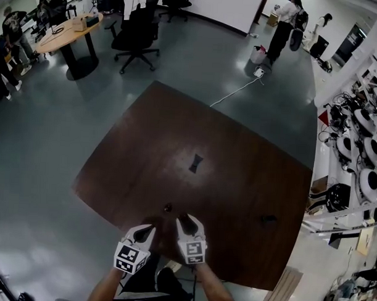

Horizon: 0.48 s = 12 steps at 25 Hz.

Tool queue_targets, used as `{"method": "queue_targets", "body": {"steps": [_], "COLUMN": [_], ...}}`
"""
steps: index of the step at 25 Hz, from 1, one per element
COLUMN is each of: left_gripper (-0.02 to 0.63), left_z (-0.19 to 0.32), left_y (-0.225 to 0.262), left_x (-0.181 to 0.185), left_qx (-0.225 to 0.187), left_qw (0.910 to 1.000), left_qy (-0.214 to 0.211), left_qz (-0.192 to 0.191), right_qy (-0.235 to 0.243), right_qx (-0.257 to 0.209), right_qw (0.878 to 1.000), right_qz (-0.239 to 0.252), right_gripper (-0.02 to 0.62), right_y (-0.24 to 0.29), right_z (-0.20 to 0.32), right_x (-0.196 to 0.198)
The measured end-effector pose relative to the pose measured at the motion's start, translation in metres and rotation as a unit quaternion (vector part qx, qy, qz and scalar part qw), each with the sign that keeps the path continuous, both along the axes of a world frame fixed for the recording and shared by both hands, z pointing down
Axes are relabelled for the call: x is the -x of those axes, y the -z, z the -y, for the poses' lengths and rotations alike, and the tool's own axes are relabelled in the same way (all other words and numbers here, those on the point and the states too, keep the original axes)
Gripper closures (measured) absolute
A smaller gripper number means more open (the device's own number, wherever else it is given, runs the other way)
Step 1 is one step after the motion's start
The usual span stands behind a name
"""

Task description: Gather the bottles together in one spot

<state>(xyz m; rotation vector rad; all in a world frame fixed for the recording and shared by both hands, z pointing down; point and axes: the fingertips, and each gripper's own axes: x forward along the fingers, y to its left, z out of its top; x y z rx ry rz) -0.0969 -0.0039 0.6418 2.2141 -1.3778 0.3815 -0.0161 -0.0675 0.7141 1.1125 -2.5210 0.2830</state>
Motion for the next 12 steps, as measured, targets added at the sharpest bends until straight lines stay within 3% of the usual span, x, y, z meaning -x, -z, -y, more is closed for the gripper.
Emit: {"method": "queue_targets", "body": {"steps": [12], "left_gripper": [0.606], "left_z": [0.009], "left_y": [-0.012], "left_x": [0.02], "left_qx": [0.019], "left_qw": [0.9997], "left_qy": [0.012], "left_qz": [-0.004], "right_qy": [0.012], "right_qx": [0.015], "right_qw": [1.0], "right_qz": [-0.011], "right_gripper": [0.463], "right_y": [-0.018], "right_z": [0.008], "right_x": [0.017]}}
